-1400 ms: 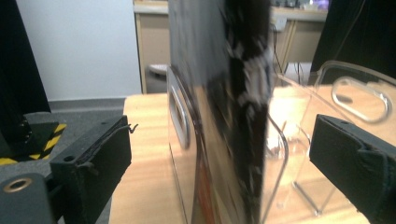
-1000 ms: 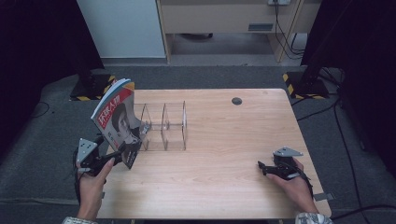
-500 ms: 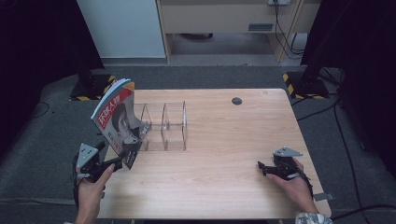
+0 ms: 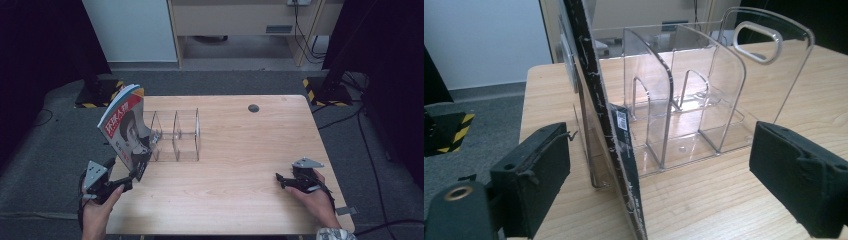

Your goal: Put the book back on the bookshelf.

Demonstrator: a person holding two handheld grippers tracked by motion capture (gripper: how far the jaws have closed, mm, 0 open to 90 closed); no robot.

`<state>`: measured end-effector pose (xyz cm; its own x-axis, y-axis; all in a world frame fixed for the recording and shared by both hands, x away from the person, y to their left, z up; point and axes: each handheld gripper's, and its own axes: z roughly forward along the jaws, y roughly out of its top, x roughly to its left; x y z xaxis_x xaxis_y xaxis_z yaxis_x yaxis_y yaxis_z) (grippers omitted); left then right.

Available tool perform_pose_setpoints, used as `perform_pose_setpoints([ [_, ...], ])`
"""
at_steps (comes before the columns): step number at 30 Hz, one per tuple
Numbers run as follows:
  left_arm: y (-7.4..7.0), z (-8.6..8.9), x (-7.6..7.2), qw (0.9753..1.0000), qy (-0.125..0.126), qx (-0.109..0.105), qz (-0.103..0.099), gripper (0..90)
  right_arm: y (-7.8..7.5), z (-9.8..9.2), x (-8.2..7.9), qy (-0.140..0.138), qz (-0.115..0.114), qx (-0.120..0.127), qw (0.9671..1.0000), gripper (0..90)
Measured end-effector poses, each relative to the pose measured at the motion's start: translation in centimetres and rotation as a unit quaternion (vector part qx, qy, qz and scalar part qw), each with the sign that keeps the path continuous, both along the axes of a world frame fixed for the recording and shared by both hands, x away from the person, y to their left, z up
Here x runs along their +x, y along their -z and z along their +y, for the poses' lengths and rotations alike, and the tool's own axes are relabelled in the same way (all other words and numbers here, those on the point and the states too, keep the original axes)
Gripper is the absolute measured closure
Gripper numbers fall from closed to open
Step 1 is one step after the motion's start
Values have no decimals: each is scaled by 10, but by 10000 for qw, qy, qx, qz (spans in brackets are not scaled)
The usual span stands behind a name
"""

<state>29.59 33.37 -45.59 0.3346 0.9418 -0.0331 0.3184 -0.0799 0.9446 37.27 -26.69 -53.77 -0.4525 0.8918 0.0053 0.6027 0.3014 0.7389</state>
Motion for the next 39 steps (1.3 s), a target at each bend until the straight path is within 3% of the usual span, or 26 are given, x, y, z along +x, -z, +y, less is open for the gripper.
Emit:
perform_pose_setpoints([
  [8,-3,-4,-14,9999,143,-14,-29,92,0,0,0,-23,-11,-9,10000,221],
  [16,-5,-16,-11,9990,447,24,-6,127,0,0,0,-26,3,0,10000,219],
  [24,-1,-31,1,9976,649,147,177,120,0,0,0,-23,4,-4,10000,217],
  [28,5,-45,10,9956,804,363,319,111,0,1,0,-18,1,-9,10000,216],
  [39,13,-86,39,9912,1099,488,561,84,0,1,0,-40,-10,-6,10000,215],
])
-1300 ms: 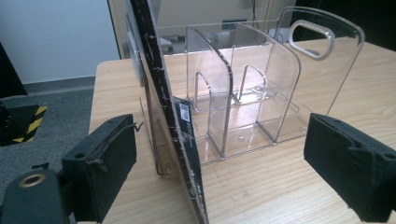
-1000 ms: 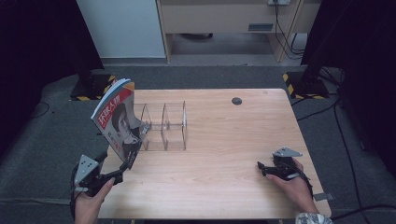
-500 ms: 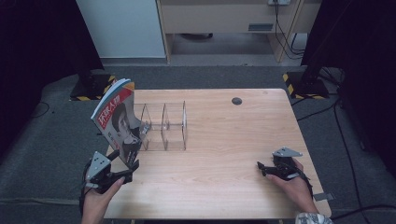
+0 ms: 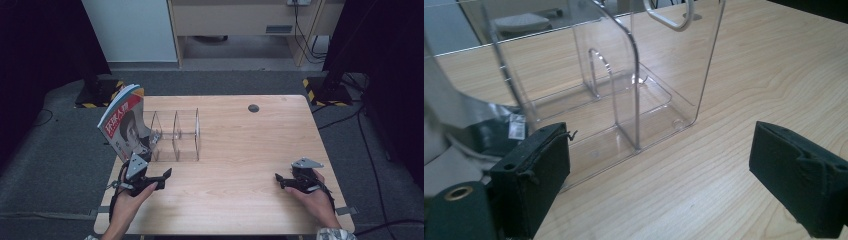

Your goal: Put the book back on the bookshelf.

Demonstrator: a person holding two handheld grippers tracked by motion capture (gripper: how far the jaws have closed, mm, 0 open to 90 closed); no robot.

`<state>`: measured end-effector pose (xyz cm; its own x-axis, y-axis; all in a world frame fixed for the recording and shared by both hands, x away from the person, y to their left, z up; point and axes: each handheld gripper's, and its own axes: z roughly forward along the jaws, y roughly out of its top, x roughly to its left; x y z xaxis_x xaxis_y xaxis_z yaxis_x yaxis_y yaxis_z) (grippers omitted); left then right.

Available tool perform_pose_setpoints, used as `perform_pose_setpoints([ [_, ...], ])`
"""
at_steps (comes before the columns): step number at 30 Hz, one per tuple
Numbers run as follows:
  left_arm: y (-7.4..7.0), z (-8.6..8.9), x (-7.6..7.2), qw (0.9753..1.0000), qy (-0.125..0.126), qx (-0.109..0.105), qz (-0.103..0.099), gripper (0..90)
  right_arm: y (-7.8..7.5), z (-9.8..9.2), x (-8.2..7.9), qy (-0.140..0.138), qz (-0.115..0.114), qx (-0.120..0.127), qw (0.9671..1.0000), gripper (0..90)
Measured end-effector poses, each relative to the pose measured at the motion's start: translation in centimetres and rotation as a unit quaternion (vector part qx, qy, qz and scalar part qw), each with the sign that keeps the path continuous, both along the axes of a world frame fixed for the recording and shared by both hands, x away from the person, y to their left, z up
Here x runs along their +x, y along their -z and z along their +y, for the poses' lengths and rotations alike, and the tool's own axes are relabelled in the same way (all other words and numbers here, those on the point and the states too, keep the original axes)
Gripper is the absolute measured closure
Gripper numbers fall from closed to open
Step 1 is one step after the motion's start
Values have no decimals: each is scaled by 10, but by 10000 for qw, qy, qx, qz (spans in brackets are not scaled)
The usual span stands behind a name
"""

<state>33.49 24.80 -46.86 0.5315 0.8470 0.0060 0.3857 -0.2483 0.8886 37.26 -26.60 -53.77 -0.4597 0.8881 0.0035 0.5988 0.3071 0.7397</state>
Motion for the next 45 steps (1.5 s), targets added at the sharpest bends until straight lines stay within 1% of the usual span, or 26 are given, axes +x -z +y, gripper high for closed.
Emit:
perform_pose_setpoints([
  [5,5,-17,10,9998,131,88,104,66,0,0,0,1,9,7,10000,215],
  [6,5,-20,11,9998,148,69,106,66,0,0,0,0,12,7,10000,215],
  [8,6,-26,15,9997,189,112,119,66,0,0,-1,-7,23,13,10000,215],
  [12,9,-40,24,9994,250,120,210,65,0,1,-1,-16,29,8,10000,215],
  [15,10,-48,28,9991,324,150,243,64,0,1,-1,-17,19,1,10000,215],
  [18,13,-53,31,9986,378,208,293,62,0,1,-1,-30,17,0,10000,213],
  [22,17,-58,35,9979,427,248,428,62,0,1,-1,-41,21,1,10000,212],
  [24,19,-60,36,9973,428,348,490,62,0,1,-1,-36,30,5,10000,212],
  [25,20,-61,37,9973,432,304,513,62,0,1,-1,-38,31,7,10000,211],
  [28,20,-67,38,9968,533,289,527,62,0,1,-1,-50,22,-2,10000,210],
  [31,23,-75,39,9948,752,311,608,62,0,1,-1,-59,24,-4,10000,210],
  [33,26,-82,40,9922,966,376,695,62,0,1,-1,-58,23,-3,10000,210],
  [39,32,-102,42,9875,1272,474,804,58,0,1,-1,-50,34,3,10000,209],
  [45,37,-130,41,9822,1547,613,871,58,0,1,-1,-36,31,6,10000,207],
])
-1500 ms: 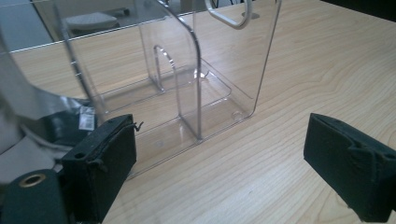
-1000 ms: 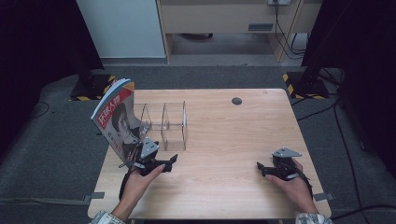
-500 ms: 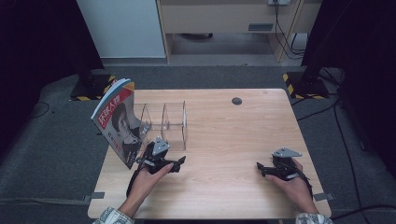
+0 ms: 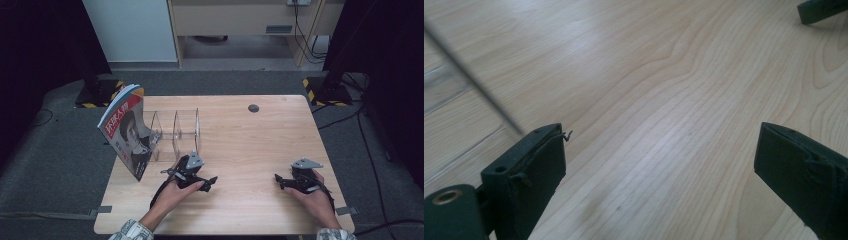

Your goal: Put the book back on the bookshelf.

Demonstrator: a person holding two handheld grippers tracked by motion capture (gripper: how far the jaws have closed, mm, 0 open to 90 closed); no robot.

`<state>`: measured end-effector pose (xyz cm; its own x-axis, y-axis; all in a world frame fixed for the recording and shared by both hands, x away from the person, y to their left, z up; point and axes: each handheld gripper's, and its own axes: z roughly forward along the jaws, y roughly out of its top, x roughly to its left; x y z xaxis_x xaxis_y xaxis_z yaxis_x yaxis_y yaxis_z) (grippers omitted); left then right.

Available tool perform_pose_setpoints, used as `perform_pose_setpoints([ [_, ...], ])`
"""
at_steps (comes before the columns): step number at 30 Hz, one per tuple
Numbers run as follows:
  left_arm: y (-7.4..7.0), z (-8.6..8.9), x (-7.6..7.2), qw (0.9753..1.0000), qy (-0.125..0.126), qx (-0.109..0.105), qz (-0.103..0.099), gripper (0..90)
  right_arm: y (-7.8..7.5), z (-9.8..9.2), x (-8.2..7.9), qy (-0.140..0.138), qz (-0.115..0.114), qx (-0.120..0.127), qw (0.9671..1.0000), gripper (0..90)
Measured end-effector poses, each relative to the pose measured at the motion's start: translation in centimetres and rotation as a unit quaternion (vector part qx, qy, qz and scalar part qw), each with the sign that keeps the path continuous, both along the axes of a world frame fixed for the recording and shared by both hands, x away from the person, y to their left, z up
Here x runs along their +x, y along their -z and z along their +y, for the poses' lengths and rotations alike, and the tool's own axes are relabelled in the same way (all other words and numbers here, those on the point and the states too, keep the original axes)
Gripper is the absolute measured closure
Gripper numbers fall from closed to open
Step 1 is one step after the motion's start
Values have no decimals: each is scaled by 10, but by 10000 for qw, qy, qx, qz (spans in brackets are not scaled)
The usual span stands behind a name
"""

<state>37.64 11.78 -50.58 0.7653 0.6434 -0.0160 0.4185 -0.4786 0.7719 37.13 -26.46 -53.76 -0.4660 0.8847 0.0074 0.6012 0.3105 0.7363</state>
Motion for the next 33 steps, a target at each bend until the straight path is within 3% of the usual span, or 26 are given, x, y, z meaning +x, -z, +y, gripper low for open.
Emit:
perform_pose_setpoints([
  [4,2,-14,0,9999,119,17,40,59,0,0,0,-30,-12,-12,10000,206],
  [8,6,-27,5,9995,158,-87,247,58,0,0,0,-32,-24,-16,10000,205],
  [15,12,-52,12,9992,241,242,183,59,0,0,0,-33,-25,-17,10000,205],
  [20,15,-67,17,9987,317,349,201,59,0,1,-1,-41,-14,-12,10000,205],
  [33,27,-80,42,9984,-35,527,202,61,0,2,-1,-45,2,10,10000,198],
])
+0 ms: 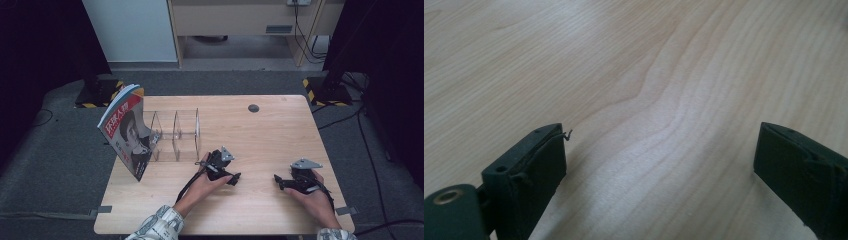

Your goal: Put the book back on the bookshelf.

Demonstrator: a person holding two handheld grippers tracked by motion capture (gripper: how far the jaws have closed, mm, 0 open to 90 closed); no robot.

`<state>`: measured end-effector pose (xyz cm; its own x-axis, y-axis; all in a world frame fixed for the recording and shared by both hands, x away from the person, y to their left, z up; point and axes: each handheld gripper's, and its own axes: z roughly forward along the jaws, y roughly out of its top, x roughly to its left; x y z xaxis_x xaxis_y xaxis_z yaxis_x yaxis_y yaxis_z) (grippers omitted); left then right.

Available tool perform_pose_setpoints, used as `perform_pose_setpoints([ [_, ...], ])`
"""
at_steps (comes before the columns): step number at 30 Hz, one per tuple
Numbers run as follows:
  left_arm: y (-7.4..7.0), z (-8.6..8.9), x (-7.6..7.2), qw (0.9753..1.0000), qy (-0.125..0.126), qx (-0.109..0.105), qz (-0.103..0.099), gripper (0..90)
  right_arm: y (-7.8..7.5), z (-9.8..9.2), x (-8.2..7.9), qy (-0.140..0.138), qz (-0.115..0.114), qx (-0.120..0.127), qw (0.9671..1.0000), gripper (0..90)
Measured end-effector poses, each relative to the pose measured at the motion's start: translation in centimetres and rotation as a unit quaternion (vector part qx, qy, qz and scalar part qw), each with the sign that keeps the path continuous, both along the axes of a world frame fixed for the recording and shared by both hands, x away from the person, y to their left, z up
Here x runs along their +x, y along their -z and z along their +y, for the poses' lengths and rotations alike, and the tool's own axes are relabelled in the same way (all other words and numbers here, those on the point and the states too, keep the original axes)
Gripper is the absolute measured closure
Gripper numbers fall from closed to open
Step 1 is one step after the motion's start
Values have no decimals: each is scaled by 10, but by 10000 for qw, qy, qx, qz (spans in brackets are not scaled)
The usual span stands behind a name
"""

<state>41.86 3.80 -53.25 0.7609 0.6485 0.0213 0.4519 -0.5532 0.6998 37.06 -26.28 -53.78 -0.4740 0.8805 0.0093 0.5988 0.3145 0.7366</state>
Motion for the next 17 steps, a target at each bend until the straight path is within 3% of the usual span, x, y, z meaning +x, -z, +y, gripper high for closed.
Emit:
perform_pose_setpoints([
  [2,2,0,3,10000,-25,40,9,61,0,0,0,4,4,3,10000,198],
  [7,5,2,6,9999,-75,-116,48,42,0,0,0,3,6,3,10000,196],
  [17,5,3,4,9996,-253,-77,74,11,0,0,0,-23,11,-19,10000,190],
])
